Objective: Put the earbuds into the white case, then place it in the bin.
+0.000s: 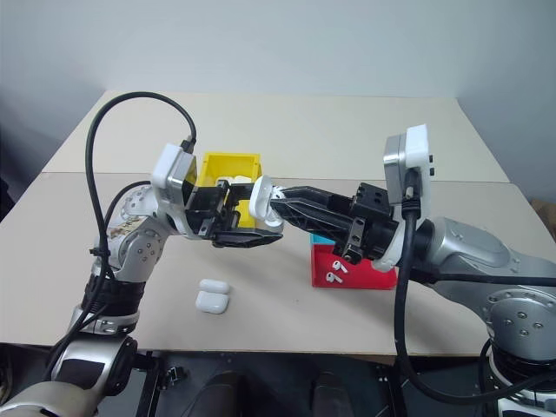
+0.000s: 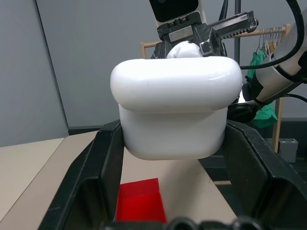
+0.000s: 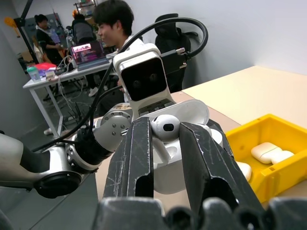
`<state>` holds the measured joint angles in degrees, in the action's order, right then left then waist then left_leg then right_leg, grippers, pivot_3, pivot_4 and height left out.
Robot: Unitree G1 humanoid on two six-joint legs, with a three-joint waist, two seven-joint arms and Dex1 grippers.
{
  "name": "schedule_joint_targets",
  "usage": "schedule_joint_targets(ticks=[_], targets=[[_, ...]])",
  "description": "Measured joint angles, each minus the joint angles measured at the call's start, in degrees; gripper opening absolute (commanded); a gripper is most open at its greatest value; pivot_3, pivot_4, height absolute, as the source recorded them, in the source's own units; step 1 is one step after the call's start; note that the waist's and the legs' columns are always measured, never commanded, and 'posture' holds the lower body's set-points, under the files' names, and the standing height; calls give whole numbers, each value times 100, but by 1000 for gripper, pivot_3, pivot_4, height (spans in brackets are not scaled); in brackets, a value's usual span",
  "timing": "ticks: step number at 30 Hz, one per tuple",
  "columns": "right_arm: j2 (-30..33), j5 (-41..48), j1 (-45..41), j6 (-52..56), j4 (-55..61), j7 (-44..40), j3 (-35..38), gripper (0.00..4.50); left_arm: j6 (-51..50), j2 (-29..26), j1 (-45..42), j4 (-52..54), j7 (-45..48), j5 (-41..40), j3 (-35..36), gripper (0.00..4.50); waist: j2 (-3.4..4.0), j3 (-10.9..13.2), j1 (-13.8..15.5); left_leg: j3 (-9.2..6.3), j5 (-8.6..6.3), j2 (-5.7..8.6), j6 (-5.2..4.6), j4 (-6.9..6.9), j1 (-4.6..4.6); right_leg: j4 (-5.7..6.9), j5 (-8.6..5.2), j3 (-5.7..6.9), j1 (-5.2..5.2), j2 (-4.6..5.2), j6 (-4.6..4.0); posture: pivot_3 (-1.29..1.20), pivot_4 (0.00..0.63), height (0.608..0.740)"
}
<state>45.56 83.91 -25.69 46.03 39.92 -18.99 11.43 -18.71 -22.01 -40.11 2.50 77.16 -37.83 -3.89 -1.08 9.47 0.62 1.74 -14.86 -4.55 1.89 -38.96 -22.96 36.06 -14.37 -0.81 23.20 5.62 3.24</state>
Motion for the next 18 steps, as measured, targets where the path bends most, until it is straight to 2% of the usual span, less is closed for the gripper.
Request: schedule_joint_targets(ticks=[13, 15, 18], targets=[[135, -160, -90, 19, 23, -51, -211, 625, 5, 25, -10, -18, 5, 73, 0, 2782, 0, 0, 0, 0, 0, 0, 0, 0, -1, -1, 0, 0, 0, 0, 0, 0, 150, 740], [176, -162, -87, 18, 35, -73, -208, 1342, 5, 36, -10, -18, 0, 78, -2, 2782, 0, 0, 0, 0, 0, 0, 0, 0, 0, 0, 0, 0, 0, 0, 0, 0, 150, 740], [243, -158, -60, 18, 62, -86, -181, 2186, 5, 49, -9, -18, -18, 89, -1, 2782, 0, 0, 1, 0, 0, 0, 0, 0, 0, -1, 0, 0, 0, 0, 0, 0, 150, 740]])
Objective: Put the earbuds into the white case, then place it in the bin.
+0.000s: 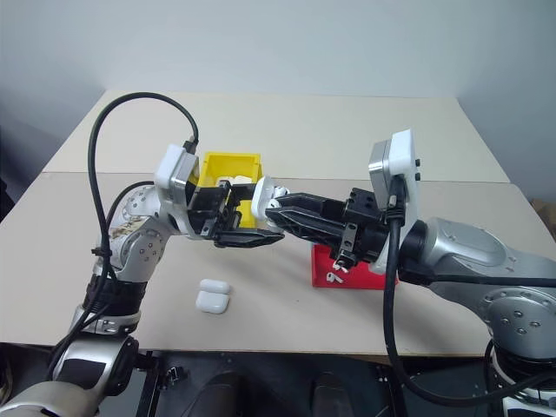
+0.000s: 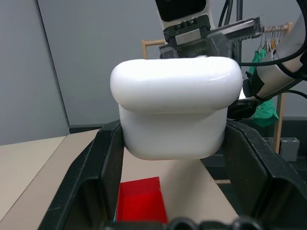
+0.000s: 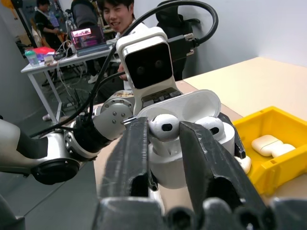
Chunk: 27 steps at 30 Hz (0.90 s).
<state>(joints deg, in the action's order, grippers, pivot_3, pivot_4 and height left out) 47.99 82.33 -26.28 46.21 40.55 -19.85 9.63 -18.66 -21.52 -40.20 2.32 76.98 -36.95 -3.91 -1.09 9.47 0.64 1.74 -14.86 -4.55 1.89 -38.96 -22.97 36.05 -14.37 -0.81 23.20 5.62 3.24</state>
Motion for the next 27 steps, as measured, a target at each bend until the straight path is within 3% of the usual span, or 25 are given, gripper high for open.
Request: schedule_joint_targets(ticks=[7, 13, 16, 22, 27], targets=[[247, 161, 123, 1, 168, 92, 88, 4485, 0, -4, -1, -43, -40, 77, 27, 2782, -1, 0, 2, 0, 0, 0, 0, 0, -1, 0, 0, 0, 0, 0, 0, 0, 150, 740], [497, 364, 522, -2, 166, 116, 485, 4485, 94, 28, -9, -53, 32, 73, 43, 2782, -2, 0, 6, 0, 0, 0, 0, 0, -1, 0, 0, 0, 0, 0, 0, 0, 150, 740], [629, 440, 696, -5, 224, -29, 694, 3923, 115, 49, -15, -56, 32, 77, 41, 2782, -2, 0, 6, 0, 0, 0, 0, -2, -1, 0, 0, 0, -1, 1, 0, 0, 150, 740], [1107, 93, 508, -6, -34, -511, 1026, 1831, 127, 96, -43, -115, 31, 93, 34, 2782, -2, 0, -10, 0, 0, 0, 0, -1, 3, 1, 0, -1, -2, 0, 0, 0, 150, 740], [1573, -983, -1135, -39, -745, -1495, 307, 51, 178, 140, -197, -379, 116, 237, -94, 2782, 0, 0, -36, 0, 0, -2, -1, 0, 5, -1, -1, -2, 1, -4, -1, 0, 150, 740]])
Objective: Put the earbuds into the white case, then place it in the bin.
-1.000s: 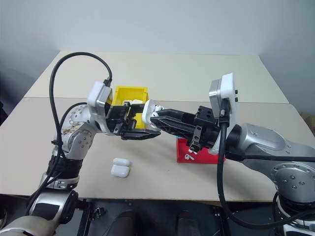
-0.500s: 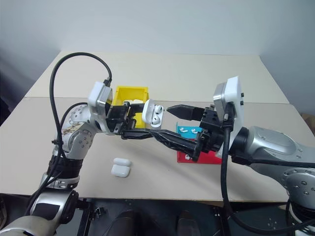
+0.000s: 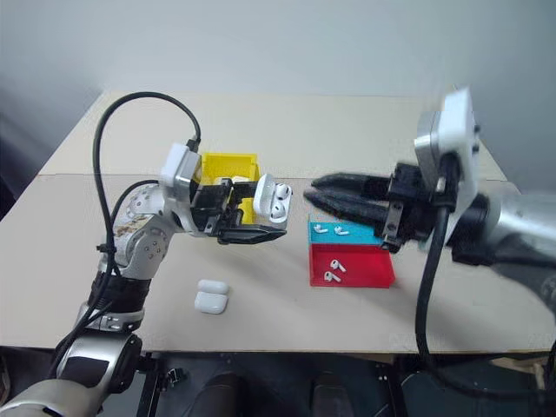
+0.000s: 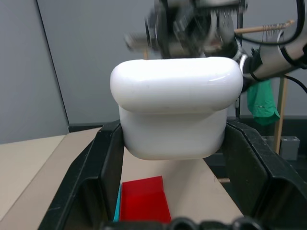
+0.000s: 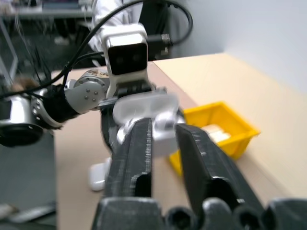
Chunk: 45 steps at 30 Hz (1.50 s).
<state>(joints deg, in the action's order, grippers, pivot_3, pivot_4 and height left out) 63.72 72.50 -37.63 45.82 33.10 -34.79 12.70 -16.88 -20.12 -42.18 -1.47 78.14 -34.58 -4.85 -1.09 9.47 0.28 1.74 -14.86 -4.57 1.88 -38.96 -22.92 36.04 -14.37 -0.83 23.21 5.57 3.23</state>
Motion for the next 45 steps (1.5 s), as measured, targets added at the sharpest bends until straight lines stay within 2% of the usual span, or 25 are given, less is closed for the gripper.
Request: schedule_joint_targets(ticks=[6, 10, 15, 19, 25, 31, 36, 40, 43, 45], targets=[[-430, -1690, -2085, -190, -990, -1536, -1630, 51, 198, 142, -92, -291, 18, 216, -138, 2782, 2, 0, -33, 2, -1, 0, -2, 0, -21, 1, 0, -2, 22, 0, 0, 0, 150, 740], [-977, -3109, -3047, -838, -1568, -2528, -2695, 51, 219, 190, -99, -352, 9, 303, -180, 2782, 3, -1, -52, 7, 0, 0, -1, -2, -41, 13, 1, -8, 52, 1, 0, 0, 150, 740], [-1491, -4211, -3335, -1614, -1998, -3398, -3302, 51, 340, 245, -101, -354, -21, 348, -199, 2782, 3, -1, -38, 7, 3, 1, 3, -8, -75, 53, 2, -7, 85, 3, 1, 0, 150, 740], [-1523, -4667, -3150, -2033, -2037, -3816, -3379, 51, 355, 220, -101, -352, -54, 362, -190, 2782, 2, -1, -23, 7, 5, 1, 8, -16, -83, 64, 2, -5, 94, 4, 1, 0, 150, 740], [-1121, -4773, -2529, -2459, -2015, -4372, -2886, 51, 355, 111, 7, -328, -132, 444, -215, 2782, 3, -1, 2, 8, 6, 1, 9, -18, -80, 68, 2, -6, 92, 4, 1, 0, 150, 740], [-939, -4814, -2065, -2416, -1922, -4327, -2329, 51, 352, 68, 52, -236, -267, 446, -208, 2782, 3, -1, 0, 9, 7, 0, 10, -17, -76, 70, 2, -7, 92, 3, 1, 0, 150, 740], [-1114, -4283, -1419, -1329, -1501, -3372, -1562, 51, 350, 73, 175, 53, -501, 375, -121, 2782, 3, 0, 27, 9, 8, 0, 11, -20, -76, 74, 2, -8, 91, 4, 1, 0, 150, 740], [-1251, -3215, -603, -103, -942, -2329, -280, 51, 318, -68, 295, 258, -860, 379, 65, 2782, 2, -1, 51, 7, 7, 1, 10, -19, -76, 71, 2, -5, 86, 5, 1, 0, 150, 740], [-1393, -2263, 508, 695, -288, -1541, 743, 51, 291, -184, 532, 384, -1516, 546, 356, 2782, -1, -2, 68, 4, 6, 1, 8, -20, -73, 72, 2, -3, 80, 6, 1, 0, 150, 740], [-1556, -1911, 1149, 861, 135, -1153, 1110, 51, 183, -187, 641, 502, -2119, 748, 469, 2782, -3, -4, 69, 3, 6, 1, 8, -21, -65, 74, 2, -4, 75, 6, 1, 0, 150, 740]])
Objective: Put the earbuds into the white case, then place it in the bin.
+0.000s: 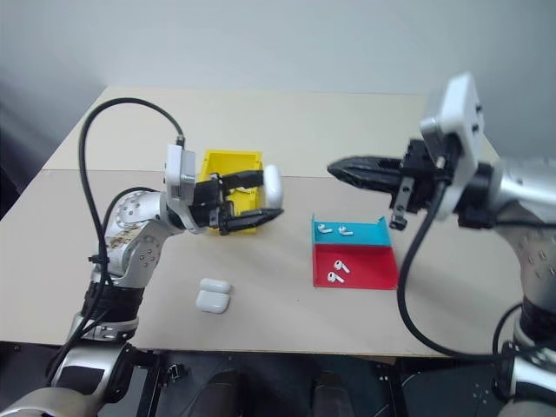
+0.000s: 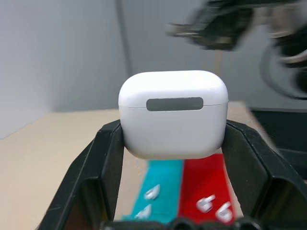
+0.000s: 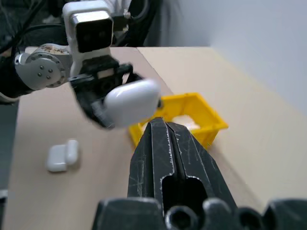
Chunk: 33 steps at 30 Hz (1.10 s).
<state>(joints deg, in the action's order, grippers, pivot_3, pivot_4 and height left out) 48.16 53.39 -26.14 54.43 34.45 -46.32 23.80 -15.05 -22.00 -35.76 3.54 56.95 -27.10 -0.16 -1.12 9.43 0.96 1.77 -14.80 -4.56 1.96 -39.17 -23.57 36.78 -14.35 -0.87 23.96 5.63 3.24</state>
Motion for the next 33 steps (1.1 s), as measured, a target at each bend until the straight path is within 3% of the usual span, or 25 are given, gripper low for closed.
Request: schedule_joint_targets(ticks=[3, 10, 14, 15, 17, 21, 28, 33], targets=[[-367, 366, 788, 56, 608, 540, 45, 51, -305, 16, 99, 48, -1102, 465, 128, 2782, -1, 0, -26, 2, 0, 2, 0, -3, 16, -3, 0, -7, -13, 0, 0, 0, 150, 740], [-485, 717, 852, -24, 953, 1482, -25, 51, -1485, 447, -329, -389, -3532, 1726, 64, 2782, -3, 0, -29, -2, 0, 4, 0, 0, 68, -40, -1, -3, -74, -2, 1, 0, 150, 740], [-452, 884, 847, -85, 956, 1709, -37, 51, -1993, 572, -678, -716, -4258, 2188, -21, 2782, -4, 0, -27, -4, -1, 4, -1, 19, 62, -59, 0, 2, -73, -2, 2, 0, 150, 740], [-422, 902, 849, -111, 956, 1763, -37, 51, -2203, 558, -769, -728, -4323, 2275, -80, 2782, -3, 0, -27, -4, -2, 4, -2, 24, 59, -57, 1, 4, -72, -1, 2, 0, 150, 740], [-391, 980, 849, -149, 956, 1820, -37, 0, -2434, 566, -855, -739, -4362, 2307, -128, 3494, -4, 0, -27, -4, -2, 4, -2, 26, 55, -56, 1, 7, -72, -1, 3, 0, 150, 740], [-384, 1094, 848, -195, 955, 1948, -73, 0, -2823, 514, -913, -873, -4257, 2322, -248, 4457, -4, 0, -28, -4, -2, 4, -4, 23, 57, -66, 1, 7, -72, 0, 3, 0, 150, 740], [-388, 946, 777, -424, 817, 1970, -428, 0, -2757, 275, -699, -529, -4052, 2107, 57, 4457, -3, 0, -55, -4, -2, 3, -3, 25, 61, -65, 1, 4, -70, -1, 3, 0, 150, 740], [-661, 144, 905, -929, 602, 1897, -1004, 0, -2876, -593, 267, 715, -2966, 1267, 657, 4457, -5, 0, -111, -3, -2, 1, -2, 28, 59, -62, 1, 6, -68, -1, 3, 0, 150, 740]])
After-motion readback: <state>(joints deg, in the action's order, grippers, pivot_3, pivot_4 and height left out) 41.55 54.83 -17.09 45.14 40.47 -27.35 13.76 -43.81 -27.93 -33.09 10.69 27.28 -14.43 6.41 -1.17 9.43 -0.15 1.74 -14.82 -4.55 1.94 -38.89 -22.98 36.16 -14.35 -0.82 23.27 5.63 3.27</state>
